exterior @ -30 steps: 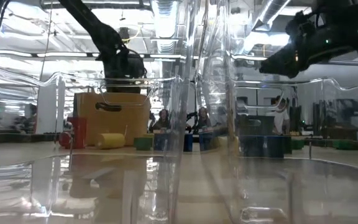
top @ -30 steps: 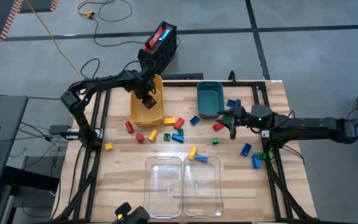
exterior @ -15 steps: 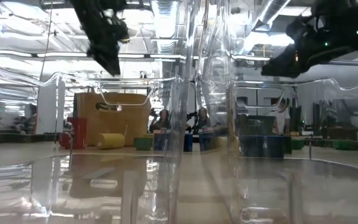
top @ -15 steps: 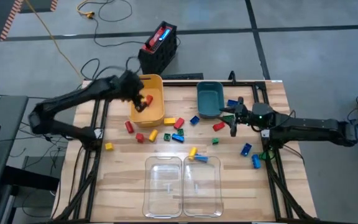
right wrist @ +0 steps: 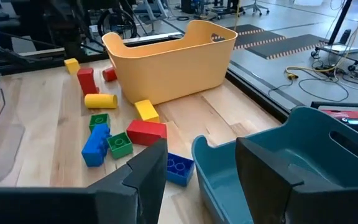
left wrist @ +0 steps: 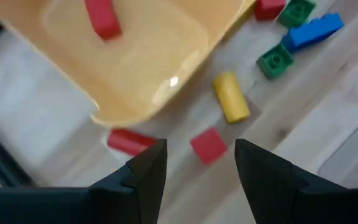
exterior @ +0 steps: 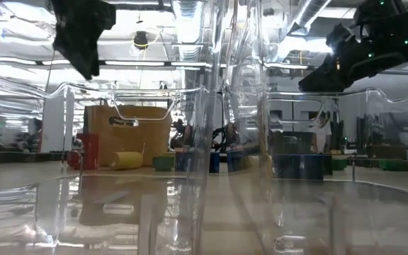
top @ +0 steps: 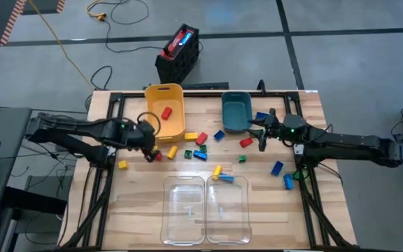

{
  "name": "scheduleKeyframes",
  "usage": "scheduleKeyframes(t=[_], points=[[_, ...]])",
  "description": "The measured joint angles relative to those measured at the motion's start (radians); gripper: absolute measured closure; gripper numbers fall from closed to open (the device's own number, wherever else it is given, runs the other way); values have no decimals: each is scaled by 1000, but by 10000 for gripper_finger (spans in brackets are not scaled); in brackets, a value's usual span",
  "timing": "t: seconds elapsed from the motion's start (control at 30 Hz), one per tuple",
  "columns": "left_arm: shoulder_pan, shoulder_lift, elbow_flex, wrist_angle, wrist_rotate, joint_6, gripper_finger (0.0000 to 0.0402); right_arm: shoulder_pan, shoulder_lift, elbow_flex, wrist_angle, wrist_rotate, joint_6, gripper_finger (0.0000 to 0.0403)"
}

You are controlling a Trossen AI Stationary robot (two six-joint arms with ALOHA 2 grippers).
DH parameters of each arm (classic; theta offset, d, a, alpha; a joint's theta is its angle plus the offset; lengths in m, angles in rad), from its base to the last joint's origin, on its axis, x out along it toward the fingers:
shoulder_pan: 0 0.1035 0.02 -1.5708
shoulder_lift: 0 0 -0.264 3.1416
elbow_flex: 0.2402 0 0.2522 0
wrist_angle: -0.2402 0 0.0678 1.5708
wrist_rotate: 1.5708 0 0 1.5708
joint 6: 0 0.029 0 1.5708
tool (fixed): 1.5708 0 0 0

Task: Sort blocks
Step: Put the red block into the yellow bin

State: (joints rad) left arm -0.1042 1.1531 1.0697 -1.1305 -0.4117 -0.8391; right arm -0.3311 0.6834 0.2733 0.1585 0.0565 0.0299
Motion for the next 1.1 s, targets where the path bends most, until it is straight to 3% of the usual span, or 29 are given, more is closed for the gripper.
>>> scheduleKeyframes(t=[0.17, 0.3, 0.57, 0.83, 1.1], points=[[-12, 70, 2, -3, 130, -174, 225, 32, 5, 0, 1, 0, 4, 195], [-12, 164, 2, -8, 228, -221, 224, 77, 12, 0, 1, 1, 7, 195], [13, 278, 2, -13, 240, -166, 188, 162, 20, 0, 41, 22, 15, 195], [21, 289, 2, 15, 223, 314, 174, 202, 26, -1, 60, 25, 23, 195], [8, 286, -15, 14, 138, 818, 177, 201, 25, 0, 77, 25, 49, 195]])
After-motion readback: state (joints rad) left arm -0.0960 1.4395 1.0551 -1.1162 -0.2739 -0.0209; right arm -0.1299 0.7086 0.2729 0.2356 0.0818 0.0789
